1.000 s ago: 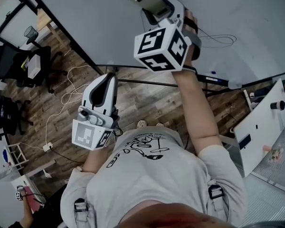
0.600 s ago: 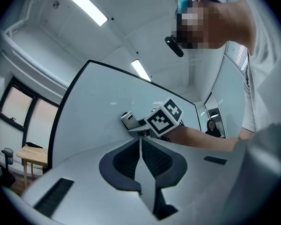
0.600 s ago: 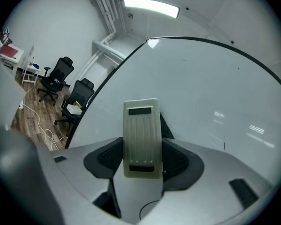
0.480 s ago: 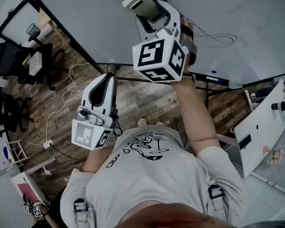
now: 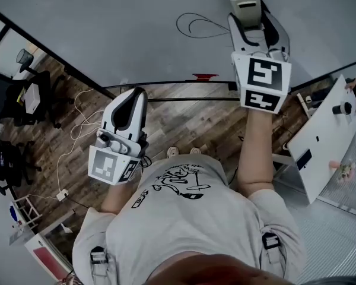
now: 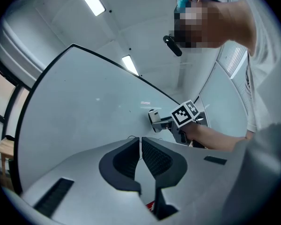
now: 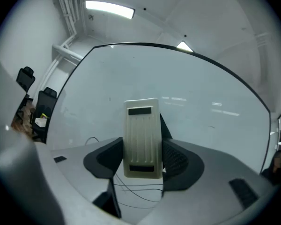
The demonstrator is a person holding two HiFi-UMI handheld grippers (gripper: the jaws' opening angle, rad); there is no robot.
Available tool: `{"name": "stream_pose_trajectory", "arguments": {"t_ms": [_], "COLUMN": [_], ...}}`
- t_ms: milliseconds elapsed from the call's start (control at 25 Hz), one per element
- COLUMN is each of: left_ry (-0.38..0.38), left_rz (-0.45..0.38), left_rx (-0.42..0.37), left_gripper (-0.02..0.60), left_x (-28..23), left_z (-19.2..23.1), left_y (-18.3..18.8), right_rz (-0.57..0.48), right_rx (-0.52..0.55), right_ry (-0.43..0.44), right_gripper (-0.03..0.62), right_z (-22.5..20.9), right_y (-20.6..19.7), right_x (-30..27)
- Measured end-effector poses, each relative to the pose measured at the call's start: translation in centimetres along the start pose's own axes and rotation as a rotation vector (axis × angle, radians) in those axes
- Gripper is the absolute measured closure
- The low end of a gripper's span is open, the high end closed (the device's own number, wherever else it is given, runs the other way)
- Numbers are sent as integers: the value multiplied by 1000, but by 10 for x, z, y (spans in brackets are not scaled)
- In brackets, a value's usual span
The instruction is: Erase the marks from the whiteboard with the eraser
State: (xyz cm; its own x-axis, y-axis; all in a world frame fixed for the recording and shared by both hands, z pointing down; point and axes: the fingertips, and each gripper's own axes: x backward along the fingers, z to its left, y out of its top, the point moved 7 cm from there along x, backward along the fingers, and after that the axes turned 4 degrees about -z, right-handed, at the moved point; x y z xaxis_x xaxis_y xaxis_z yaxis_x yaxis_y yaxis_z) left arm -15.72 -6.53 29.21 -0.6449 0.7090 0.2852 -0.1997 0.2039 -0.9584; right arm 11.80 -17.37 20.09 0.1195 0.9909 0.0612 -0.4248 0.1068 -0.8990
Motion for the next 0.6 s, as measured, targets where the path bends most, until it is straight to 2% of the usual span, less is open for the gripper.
{"name": "stream_pose_trajectory", "arguments": {"t_ms": [200, 280, 400, 600], "left_ry": [-49, -59, -60, -51], "left_rz": [5, 12, 22, 21], "left_rx": [10, 13, 17, 13], "left_gripper": [549, 549, 549, 549], "left_x": [-18, -22, -27, -29], "left_z": [-14, -17, -17, -14], "left_y": [-7, -10, -13, -12], "right_rz": [28, 49, 56, 43], "right_rx": [-42, -59, -93, -94], "right_ry": [-143, -135, -82, -79], "right_gripper": [336, 336, 338, 338], "right_z": [-76, -87, -80, -75], "right_y": [-28, -40, -58, -62], "right_x": [16, 8, -15, -19]}}
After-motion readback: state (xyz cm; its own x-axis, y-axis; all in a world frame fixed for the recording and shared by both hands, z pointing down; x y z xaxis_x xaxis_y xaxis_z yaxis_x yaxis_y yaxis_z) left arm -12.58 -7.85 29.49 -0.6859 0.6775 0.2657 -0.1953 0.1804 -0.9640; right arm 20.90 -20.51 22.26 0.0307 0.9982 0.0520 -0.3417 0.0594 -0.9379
